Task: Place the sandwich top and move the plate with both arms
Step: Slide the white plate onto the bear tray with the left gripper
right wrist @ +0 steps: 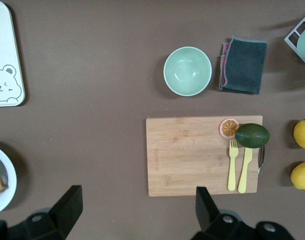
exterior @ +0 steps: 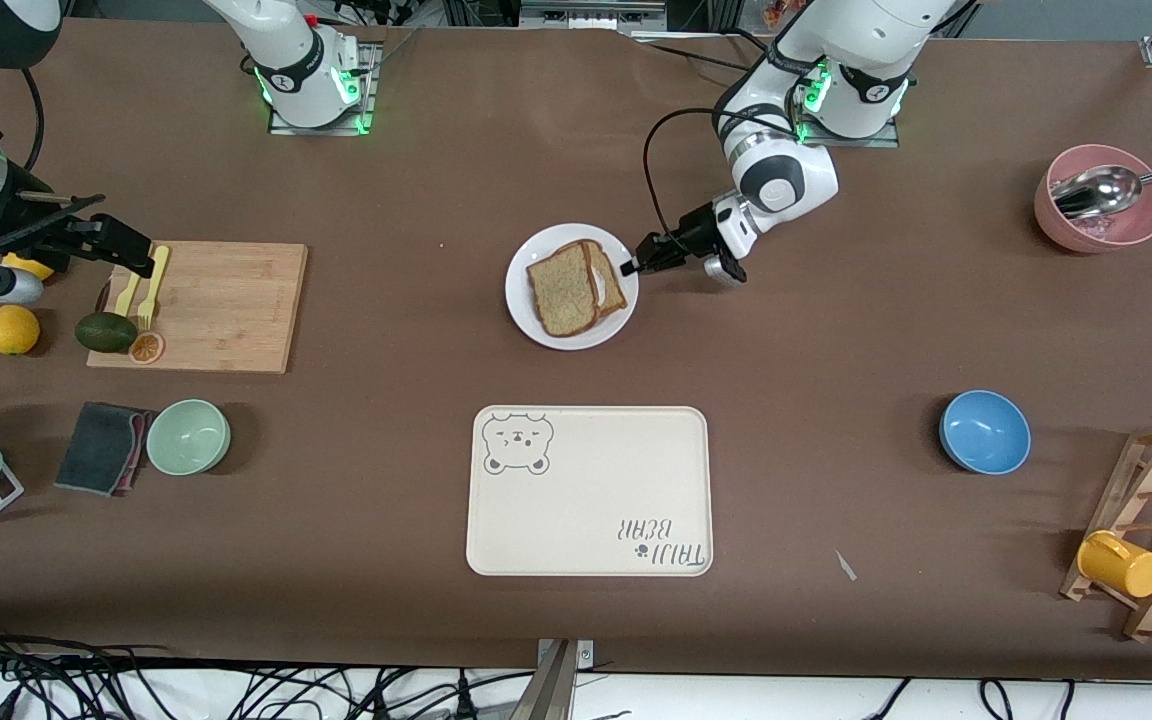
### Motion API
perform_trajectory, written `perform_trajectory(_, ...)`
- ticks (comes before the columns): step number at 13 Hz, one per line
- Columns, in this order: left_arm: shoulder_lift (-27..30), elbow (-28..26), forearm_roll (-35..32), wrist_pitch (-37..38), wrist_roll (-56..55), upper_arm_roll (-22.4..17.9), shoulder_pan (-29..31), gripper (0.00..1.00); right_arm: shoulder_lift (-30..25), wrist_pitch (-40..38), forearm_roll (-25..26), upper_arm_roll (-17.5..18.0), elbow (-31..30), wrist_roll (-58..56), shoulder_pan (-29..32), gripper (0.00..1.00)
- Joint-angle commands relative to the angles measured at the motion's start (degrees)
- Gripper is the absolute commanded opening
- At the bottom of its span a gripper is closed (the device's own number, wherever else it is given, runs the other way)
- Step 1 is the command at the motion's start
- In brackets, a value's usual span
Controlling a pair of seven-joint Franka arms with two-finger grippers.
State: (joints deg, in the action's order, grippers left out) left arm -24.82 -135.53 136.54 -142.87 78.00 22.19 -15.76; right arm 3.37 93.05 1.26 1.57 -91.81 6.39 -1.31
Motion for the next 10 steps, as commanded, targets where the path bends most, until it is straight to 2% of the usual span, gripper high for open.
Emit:
perform_trajectory(1,0.7,3.3,4.3,-0.5,1.2,-0.1,1.2,0.00,-0.6,-0.1,-0.4,-1.0,-0.6,-0.5,0.3,1.00)
perform_trajectory(3,0.4,5.8,4.5,-0.8,0.8,-1.1,2.1,0.00,-0.6,0.0,-0.4,-0.9,-0.6,-0.2,0.3,1.00)
perform_trajectory(6,-1.7,14.0,3.6,-7.4,-3.9,-3.8,2.2,0.00,-0.6,0.3,-0.4,-0.9,-0.5,-0.1,0.3,1.00)
perform_trajectory(8,-5.0,19.4,3.6,-9.1,-4.3,-5.5,1.9,0.00,-0.1,2.0,-0.5,-0.7,-0.6,-0.1,0.1,1.00)
perform_trajectory(10,-10.1,27.1,3.8,-13.6,-4.3,-6.0,1.8,0.00,0.9,3.8,-0.5,-0.7,-0.5,-0.7,0.1,1.00)
